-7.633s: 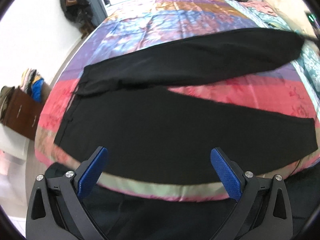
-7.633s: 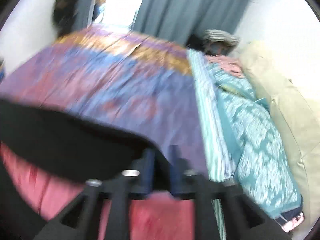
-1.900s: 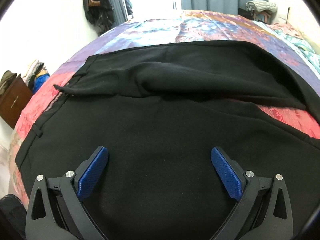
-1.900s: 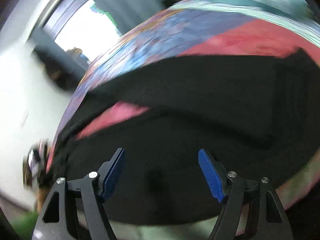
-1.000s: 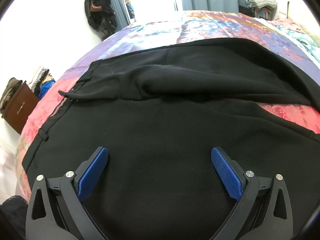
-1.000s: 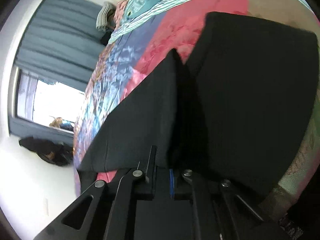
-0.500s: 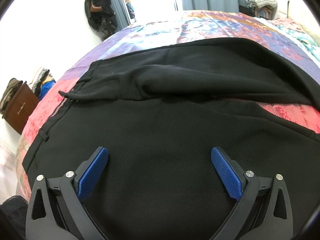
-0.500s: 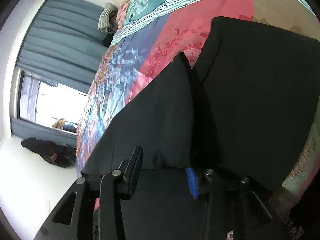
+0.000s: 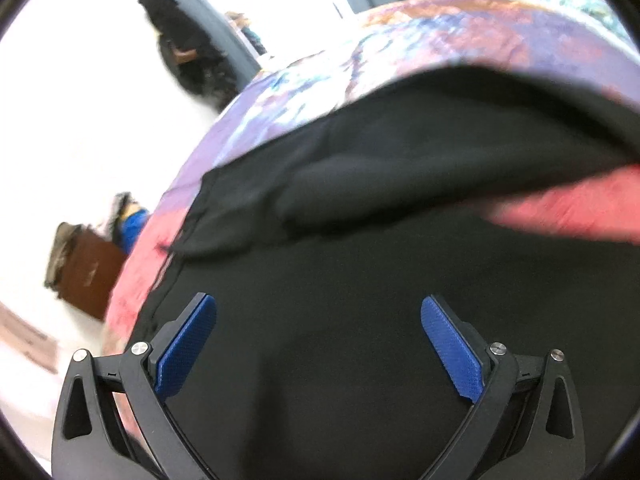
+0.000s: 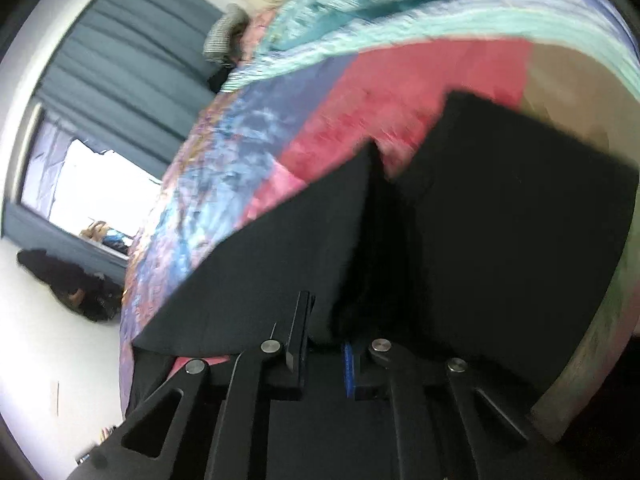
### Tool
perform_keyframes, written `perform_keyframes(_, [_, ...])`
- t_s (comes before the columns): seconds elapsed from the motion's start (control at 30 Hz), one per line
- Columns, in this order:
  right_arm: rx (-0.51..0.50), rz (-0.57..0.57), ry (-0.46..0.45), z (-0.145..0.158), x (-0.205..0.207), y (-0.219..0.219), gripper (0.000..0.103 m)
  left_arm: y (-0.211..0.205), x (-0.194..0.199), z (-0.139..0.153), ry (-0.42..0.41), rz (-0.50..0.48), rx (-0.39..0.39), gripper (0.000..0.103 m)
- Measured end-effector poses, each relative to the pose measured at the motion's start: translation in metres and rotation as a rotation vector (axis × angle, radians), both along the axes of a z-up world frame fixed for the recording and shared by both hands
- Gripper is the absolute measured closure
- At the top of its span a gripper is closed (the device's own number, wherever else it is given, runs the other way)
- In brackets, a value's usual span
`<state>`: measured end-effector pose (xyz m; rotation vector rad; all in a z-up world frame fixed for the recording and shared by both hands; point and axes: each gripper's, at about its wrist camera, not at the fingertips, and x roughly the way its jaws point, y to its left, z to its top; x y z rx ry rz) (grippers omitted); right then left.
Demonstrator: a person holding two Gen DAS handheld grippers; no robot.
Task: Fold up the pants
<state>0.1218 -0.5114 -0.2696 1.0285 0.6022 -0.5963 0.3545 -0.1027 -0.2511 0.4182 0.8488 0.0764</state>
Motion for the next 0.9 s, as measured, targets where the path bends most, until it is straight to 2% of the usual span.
perform_keyframes(0.07, [-0.058,0.048,-0.032,0.021,0.000,0.003,0.091,-0.006,0.019,0.023,0.022,-0.024,-0.128,0.001])
perform_keyframes(0.17, [-0.129,0.111,-0.074,0.048,-0.001,0.012,0.091,-0.021,0.077,0.050,0.098,-0.031,-0.320,0.000])
perform_keyframes(0.2, [-0.148,0.128,-0.084,0.055,-0.002,0.014,0.091,-0.026,0.108,0.051,0.178,-0.035,-0.430,0.001])
perform_keyframes(0.3, [-0.198,0.180,-0.126,0.078,-0.008,0.023,0.091,-0.027,0.168,0.035,0.325,0.040,-0.652,0.001])
perform_keyframes(0.4, [-0.241,0.226,-0.161,0.096,-0.014,0.031,0.091,-0.029,0.210,0.010,0.424,0.164,-0.774,0.001])
perform_keyframes(0.53, [-0.262,0.273,-0.202,0.111,-0.029,0.039,0.091,-0.035,0.230,-0.014,0.503,0.237,-0.833,0.005])
perform_keyframes(0.57, [-0.262,0.280,-0.213,0.114,-0.030,0.042,0.091,-0.036,0.230,-0.018,0.510,0.250,-0.829,0.021])
perform_keyframes(0.6, [-0.264,0.284,-0.222,0.117,-0.034,0.042,0.091,-0.037,0.230,-0.022,0.520,0.265,-0.819,0.055])
perform_keyframes(0.67, [-0.274,0.289,-0.217,0.119,-0.037,0.041,0.091,-0.033,0.224,-0.026,0.535,0.278,-0.799,0.094])
perform_keyframes(0.73, [-0.280,0.290,-0.182,0.115,-0.038,0.038,0.091,-0.020,0.215,-0.014,0.493,0.260,-0.844,0.095])
perform_keyframes(0.8, [-0.257,0.287,-0.150,0.107,-0.033,0.030,0.091,-0.011,0.204,0.008,0.441,0.226,-0.852,0.095])
perform_keyframes(0.9, [-0.242,0.307,-0.147,0.104,-0.013,0.009,0.091,0.009,0.174,0.070,0.331,0.148,-0.855,0.095])
